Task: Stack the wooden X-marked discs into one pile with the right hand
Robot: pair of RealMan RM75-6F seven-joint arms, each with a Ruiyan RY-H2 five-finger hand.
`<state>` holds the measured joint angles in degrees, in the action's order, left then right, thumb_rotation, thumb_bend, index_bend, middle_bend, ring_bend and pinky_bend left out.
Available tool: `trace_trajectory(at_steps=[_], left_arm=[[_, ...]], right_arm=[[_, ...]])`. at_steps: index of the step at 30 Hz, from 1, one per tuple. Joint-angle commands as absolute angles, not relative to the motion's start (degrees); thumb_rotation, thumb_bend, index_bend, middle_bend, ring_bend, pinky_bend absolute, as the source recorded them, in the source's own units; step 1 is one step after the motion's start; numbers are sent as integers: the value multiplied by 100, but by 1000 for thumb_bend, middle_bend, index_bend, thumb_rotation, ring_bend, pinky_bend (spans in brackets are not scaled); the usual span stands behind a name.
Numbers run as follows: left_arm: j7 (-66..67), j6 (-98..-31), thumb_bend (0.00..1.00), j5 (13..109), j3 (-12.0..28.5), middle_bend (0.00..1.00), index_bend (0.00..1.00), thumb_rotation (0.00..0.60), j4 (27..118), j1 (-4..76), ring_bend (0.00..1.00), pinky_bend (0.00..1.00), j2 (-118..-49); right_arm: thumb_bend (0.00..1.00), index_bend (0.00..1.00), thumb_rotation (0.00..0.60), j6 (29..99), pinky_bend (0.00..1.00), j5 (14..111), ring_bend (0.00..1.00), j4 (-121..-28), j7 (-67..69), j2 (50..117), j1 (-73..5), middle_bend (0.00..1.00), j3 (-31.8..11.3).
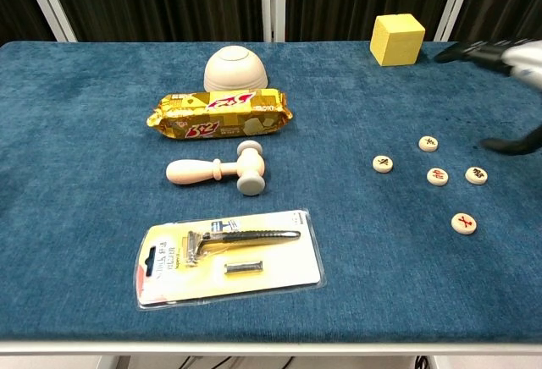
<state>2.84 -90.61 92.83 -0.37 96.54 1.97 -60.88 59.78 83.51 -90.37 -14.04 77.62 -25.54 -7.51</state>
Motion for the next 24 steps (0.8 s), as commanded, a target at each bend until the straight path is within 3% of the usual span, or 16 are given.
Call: trace_trajectory(at_steps=[1, 12, 21, 24], left_arm=[[259, -9093, 138, 9300, -30, 0, 77, 600, 9654, 184, 0, 0, -6069], [207, -9026, 139, 9217, -12, 0, 77, 600, 9612, 195, 0, 0, -6067], [161, -9059, 138, 9211, 0, 0, 77, 600, 9615, 178, 0, 0, -6053], [138, -9057, 138, 9217, 0, 0, 77, 600, 9612, 179, 0, 0, -6049]], right_arm=[[242, 0, 600, 5611, 0, 7956, 0, -8724, -1692, 8303, -2888, 0, -862], [272, 15, 600, 5285, 0, 7349, 0, -8262, -2115, 8867, -3216, 0, -872], [291, 245, 600, 5364, 0, 7297, 0, -7971, -2088, 9172, -3286, 0, -749], [302, 268, 600, 5389, 0, 7322, 0, -7884, -2003, 9245, -3299, 0, -719]])
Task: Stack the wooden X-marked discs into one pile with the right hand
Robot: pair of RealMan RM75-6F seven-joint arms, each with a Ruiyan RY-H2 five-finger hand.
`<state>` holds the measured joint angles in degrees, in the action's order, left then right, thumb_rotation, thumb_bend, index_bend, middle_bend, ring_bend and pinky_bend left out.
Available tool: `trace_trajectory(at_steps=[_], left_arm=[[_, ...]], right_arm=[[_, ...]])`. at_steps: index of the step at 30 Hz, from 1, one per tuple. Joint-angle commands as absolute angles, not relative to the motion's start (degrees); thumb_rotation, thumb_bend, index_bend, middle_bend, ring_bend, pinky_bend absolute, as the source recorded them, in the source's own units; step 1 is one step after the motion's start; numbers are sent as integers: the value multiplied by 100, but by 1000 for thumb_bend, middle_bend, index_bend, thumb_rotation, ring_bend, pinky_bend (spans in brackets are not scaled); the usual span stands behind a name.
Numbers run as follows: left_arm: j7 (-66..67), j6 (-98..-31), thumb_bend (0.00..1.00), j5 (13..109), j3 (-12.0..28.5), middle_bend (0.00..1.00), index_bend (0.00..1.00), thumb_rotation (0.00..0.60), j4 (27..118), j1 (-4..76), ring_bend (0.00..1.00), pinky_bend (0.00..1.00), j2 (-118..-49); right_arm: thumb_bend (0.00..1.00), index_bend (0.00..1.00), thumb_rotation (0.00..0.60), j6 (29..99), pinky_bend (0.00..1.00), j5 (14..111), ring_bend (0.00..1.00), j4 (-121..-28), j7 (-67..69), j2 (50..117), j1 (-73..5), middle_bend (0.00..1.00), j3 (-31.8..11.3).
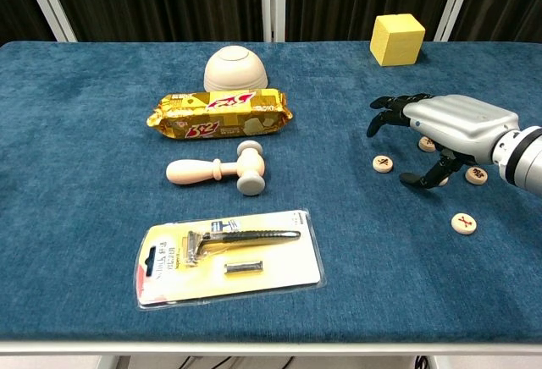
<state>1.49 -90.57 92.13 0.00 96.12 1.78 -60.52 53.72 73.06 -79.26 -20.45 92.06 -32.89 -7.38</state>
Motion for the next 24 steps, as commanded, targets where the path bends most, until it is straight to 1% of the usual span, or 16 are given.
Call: trace_trajectory(at_steps=[1, 11, 15, 24], left_arm=[[123, -9059, 138, 9223, -1, 0, 77, 600, 9612, 179, 0, 0, -6045], [70, -9046, 138, 9199, 8, 0, 77, 600, 9591, 180, 0, 0, -6027], [65, -9039, 138, 9196, 11, 0, 77, 600, 9592, 183, 0, 0, -6025], [75, -9035, 138, 9193, 11, 0, 77, 600, 9592, 181, 0, 0, -6029]], right_arm=[[305, 272, 600, 5387, 0, 7318, 0, -7853, -1971, 9271, -3308, 0, -715], [313, 334, 600, 5385, 0, 7210, 0, -7713, -1917, 9365, -3367, 0, -709], [313, 374, 600, 5372, 0, 7200, 0, -7696, -1892, 9373, -3387, 0, -686], [312, 397, 600, 5431, 0, 7222, 0, -7649, -1790, 9418, -3412, 0, -674]])
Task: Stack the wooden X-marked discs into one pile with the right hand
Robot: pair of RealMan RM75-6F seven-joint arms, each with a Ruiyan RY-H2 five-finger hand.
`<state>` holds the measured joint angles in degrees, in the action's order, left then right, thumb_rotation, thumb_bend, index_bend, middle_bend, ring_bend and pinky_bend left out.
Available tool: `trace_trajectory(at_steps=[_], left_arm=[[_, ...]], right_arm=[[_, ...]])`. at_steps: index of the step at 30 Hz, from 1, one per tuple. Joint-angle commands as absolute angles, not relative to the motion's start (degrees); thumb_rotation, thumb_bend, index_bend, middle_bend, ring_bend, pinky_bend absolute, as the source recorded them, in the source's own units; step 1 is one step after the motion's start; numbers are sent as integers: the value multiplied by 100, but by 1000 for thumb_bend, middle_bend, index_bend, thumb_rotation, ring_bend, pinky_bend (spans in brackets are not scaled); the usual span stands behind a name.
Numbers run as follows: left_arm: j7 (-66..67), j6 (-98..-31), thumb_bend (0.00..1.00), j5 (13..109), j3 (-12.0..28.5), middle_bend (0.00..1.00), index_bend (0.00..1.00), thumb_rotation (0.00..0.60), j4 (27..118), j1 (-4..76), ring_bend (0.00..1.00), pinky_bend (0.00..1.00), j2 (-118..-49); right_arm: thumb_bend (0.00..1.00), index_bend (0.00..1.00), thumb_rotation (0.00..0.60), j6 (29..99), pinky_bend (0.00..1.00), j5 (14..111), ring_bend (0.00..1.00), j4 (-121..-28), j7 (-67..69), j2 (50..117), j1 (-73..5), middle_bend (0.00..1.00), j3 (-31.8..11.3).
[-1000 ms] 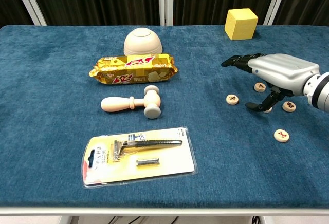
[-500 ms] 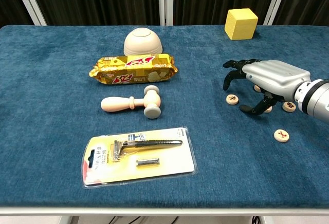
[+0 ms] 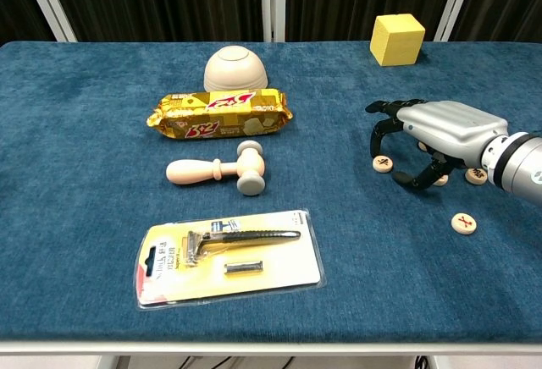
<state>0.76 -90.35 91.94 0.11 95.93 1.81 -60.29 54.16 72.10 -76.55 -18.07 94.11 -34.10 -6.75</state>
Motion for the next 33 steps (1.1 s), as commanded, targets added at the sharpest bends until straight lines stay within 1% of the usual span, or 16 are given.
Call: trace_trajectory(at_steps=[1, 12, 18, 23, 28, 33], left_arm=[[72, -9034, 138, 9191, 13, 0, 77, 600, 9592, 182, 0, 0, -6029], [59, -9009, 137, 9178, 12, 0, 77, 600, 9583, 187, 0, 0, -6032], [45, -9010, 138, 9181, 12, 0, 76, 600, 9576, 188, 0, 0, -6027], [43, -9016, 138, 9191, 10, 0, 76, 600, 9583, 186, 0, 0, -6025], [62, -8988, 138, 9201, -7, 0, 77, 600, 9603, 192, 0, 0, -6018], [119, -8917, 138, 9187, -24, 0, 77, 600, 9625, 212, 0, 0, -6023]], right_arm=[[313, 405, 600, 5449, 0, 7234, 0, -7640, -1773, 9424, -3412, 0, -672], [313, 473, 600, 5533, 0, 7263, 0, -7571, -1711, 9476, -3419, 0, -659], [313, 490, 600, 5637, 0, 7350, 0, -7702, -1619, 9341, -3396, 0, -661], [312, 493, 600, 5697, 0, 7458, 0, -8036, -1454, 8976, -3320, 0, -602], [313, 512, 600, 5781, 0, 7644, 0, -8481, -1335, 8423, -3177, 0, -421], [313, 539, 600, 5862, 0, 7692, 0, -8708, -1282, 8058, -3028, 0, -287]])
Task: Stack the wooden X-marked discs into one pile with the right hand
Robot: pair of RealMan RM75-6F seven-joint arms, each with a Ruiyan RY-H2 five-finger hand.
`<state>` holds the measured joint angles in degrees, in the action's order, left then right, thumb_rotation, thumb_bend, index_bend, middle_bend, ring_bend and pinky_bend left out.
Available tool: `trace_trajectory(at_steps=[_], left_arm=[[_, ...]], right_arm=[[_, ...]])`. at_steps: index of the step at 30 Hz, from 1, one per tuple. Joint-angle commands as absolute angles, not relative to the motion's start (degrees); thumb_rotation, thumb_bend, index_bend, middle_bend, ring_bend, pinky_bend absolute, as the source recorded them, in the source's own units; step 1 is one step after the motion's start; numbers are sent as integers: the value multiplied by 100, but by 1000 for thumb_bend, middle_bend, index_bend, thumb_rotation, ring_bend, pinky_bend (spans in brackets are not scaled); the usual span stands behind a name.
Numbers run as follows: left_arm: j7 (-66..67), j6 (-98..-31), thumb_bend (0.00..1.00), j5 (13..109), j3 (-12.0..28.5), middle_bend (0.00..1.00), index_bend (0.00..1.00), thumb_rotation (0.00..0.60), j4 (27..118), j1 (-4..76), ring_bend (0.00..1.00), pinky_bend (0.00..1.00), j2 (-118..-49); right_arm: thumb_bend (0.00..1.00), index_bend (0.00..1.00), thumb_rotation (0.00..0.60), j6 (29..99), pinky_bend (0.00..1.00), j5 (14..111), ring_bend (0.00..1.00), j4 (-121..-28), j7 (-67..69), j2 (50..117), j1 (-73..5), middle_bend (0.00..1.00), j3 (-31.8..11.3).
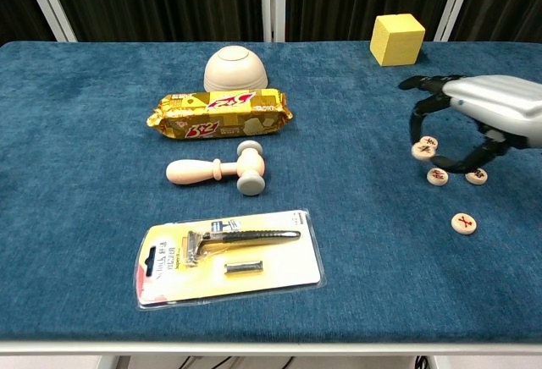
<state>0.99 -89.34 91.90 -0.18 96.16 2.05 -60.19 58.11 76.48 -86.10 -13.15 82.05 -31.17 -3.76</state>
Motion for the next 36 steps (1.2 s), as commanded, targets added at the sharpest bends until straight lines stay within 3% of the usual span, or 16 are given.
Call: trace_trajectory(at_steps=[1, 18, 36], left_arm=[[139, -8907, 138, 9191, -28, 0, 77, 600, 9634, 216, 0, 0, -6025], [157, -8887, 138, 9158, -19, 0, 77, 600, 9635, 225, 0, 0, -6026], [94, -8952, 138, 9182, -12, 0, 77, 600, 9635, 205, 0, 0, -6008]], right_arm=[[313, 539, 600, 5872, 0, 7696, 0, -8693, -1290, 8028, -3004, 0, -262], [312, 543, 600, 5771, 0, 7734, 0, -8265, -1129, 8210, -2960, 0, -205], [310, 482, 600, 5655, 0, 7614, 0, -8116, -1229, 8426, -3008, 0, -273]])
